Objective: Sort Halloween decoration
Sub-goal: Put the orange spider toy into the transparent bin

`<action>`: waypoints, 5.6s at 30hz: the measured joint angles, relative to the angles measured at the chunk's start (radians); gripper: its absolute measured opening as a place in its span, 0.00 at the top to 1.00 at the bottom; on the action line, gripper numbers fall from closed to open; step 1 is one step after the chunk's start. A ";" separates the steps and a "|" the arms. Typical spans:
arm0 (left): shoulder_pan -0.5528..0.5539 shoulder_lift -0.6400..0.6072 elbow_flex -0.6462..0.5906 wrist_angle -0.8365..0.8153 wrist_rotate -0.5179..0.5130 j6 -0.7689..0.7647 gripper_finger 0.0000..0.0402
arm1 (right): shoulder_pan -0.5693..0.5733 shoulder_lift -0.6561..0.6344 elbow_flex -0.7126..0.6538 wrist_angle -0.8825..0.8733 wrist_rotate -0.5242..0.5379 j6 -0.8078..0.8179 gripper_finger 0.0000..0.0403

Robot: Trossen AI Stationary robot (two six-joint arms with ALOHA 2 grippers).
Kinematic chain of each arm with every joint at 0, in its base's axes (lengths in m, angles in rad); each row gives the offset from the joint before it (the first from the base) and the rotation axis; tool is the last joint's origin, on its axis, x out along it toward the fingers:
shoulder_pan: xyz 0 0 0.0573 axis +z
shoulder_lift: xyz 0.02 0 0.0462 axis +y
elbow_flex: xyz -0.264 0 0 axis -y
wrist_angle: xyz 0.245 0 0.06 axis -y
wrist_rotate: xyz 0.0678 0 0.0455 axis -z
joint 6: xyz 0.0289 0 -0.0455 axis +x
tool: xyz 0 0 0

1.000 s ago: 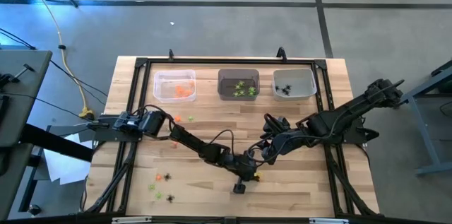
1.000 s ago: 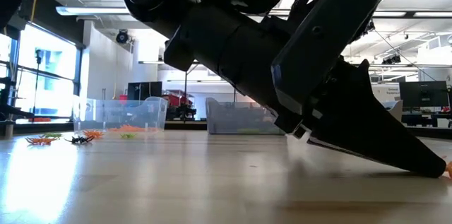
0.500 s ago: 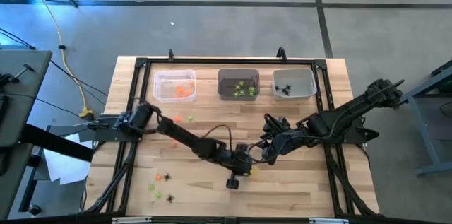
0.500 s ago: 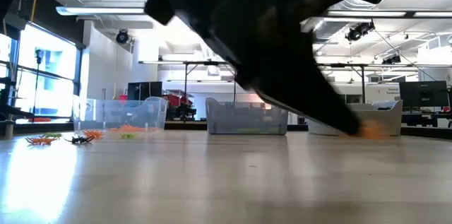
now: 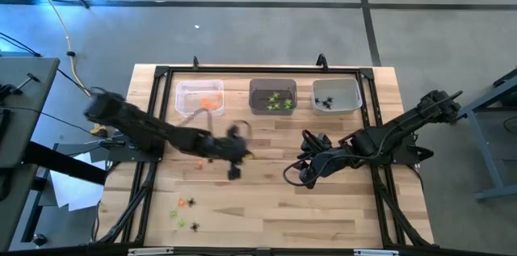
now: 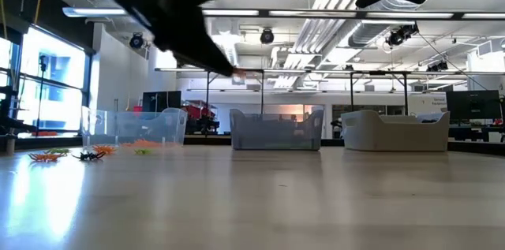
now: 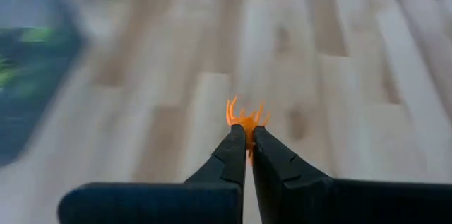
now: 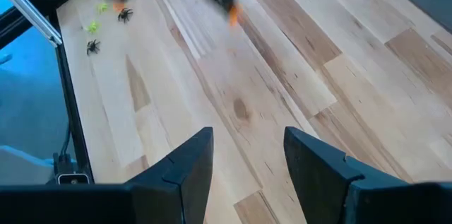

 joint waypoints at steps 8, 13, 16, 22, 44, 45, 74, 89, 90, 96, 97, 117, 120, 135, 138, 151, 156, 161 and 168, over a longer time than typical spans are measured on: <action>0.096 -0.501 -0.310 -0.045 -0.250 -0.009 1.00 | 0.000 0.000 0.000 0.006 0.000 0.000 0.57; 0.189 -0.687 -0.410 -0.129 -0.369 -0.009 1.00 | 0.000 0.000 0.000 0.008 0.000 0.000 0.57; 0.262 -0.724 -0.439 -0.127 -0.439 -0.009 1.00 | 0.000 0.000 0.000 0.009 0.000 0.000 0.57; 0.454 -0.715 -0.451 -0.124 -0.495 -0.004 1.00 | 0.000 0.000 0.000 0.008 0.000 0.000 0.57; 0.730 -0.435 -0.451 -0.039 -0.305 0.018 0.90 | 0.000 0.000 0.000 0.008 0.001 0.000 0.57; 0.730 -0.436 -0.451 -0.039 -0.298 0.018 0.88 | 0.000 0.000 0.000 0.008 0.001 0.000 0.57; 0.730 -0.437 -0.451 -0.030 -0.102 -0.060 0.76 | 0.000 0.000 0.000 0.008 0.001 0.000 0.57; 0.730 -0.437 -0.450 -0.082 -0.098 -0.035 0.73 | 0.000 0.000 0.000 0.008 0.001 0.000 0.57; 0.730 -0.437 -0.450 -0.082 -0.099 -0.034 0.71 | 0.000 0.000 0.000 0.008 0.001 0.000 0.57; 0.730 -0.415 -0.450 -0.082 -0.100 -0.035 0.60 | 0.000 0.000 0.000 0.008 0.001 0.000 0.57; 0.730 -0.407 -0.450 -0.081 -0.100 -0.035 0.59 | 0.000 0.000 0.000 0.008 0.001 0.000 0.57; 0.723 -0.637 -0.450 -0.149 0.008 -0.087 0.58 | 0.000 0.000 0.000 0.008 0.001 0.000 0.57; 0.692 -0.777 -0.449 -0.274 0.047 -0.122 0.58 | 0.000 0.000 0.000 0.008 0.001 0.000 0.57; -0.051 -0.906 -0.301 -0.599 -0.269 -0.468 0.58 | 0.000 0.000 0.000 0.008 0.001 0.000 0.57; -0.187 -0.798 -0.276 -0.590 -0.358 -0.559 0.58 | 0.000 0.000 0.000 0.008 0.001 0.000 0.57; -0.399 -0.266 -0.096 -0.729 -0.400 -0.953 0.58 | 0.000 0.000 0.000 0.008 0.001 0.000 0.57; -0.420 -0.186 -0.079 -0.846 -0.304 -1.084 0.58 | 0.000 0.000 0.000 0.008 0.001 0.000 0.57; -0.437 -0.153 -0.079 -0.890 -0.260 -1.136 0.58 | 0.000 0.000 0.000 0.008 0.001 0.000 0.57; -0.438 -0.092 -0.079 -0.882 -0.230 -1.143 0.58 | 0.000 0.000 0.000 0.008 0.001 0.000 0.57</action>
